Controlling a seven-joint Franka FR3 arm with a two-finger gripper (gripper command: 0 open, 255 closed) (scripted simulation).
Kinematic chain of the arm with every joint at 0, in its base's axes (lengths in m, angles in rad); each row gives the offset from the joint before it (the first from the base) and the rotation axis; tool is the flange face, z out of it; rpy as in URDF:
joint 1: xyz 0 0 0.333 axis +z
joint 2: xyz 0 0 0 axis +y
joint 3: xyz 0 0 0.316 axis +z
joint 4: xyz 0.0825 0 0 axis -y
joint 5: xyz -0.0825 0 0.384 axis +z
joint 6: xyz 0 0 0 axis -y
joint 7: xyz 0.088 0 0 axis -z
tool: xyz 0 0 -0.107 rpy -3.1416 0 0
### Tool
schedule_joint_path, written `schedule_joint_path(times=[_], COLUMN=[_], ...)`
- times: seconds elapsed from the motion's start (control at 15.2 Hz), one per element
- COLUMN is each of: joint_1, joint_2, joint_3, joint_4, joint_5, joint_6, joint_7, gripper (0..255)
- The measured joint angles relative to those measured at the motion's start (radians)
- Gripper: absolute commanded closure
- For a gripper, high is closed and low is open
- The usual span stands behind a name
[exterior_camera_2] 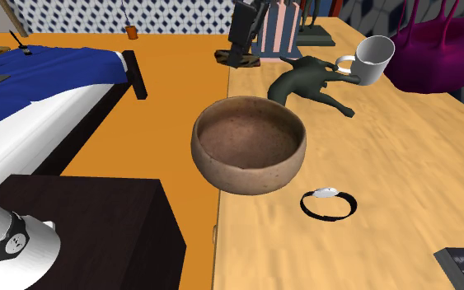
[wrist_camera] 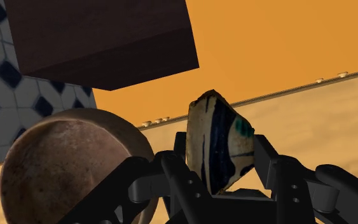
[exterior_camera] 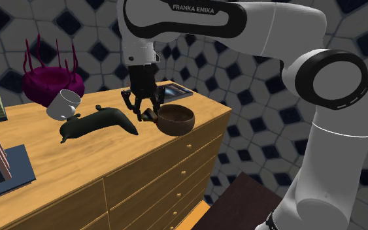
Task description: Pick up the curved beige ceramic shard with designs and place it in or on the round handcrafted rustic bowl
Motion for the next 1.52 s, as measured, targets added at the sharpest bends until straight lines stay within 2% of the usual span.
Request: schedule_joint_path(times=[0.53, 1.25, 1.32, 1.52], joint_1=[0.012, -0.142, -0.153, -0.17], joint_2=[0.03, -0.041, -0.031, -0.055], joint_3=[0.004, -0.084, -0.093, -0.102], joint_4=[0.143, 0.083, 0.101, 0.045], joint_5=[-0.007, -0.032, -0.04, -0.039], joint_6=[-0.114, -0.138, -0.148, -0.115], joint_7=[0.018, -0.224, -0.246, -0.272], gripper=[255, 255, 255, 255])
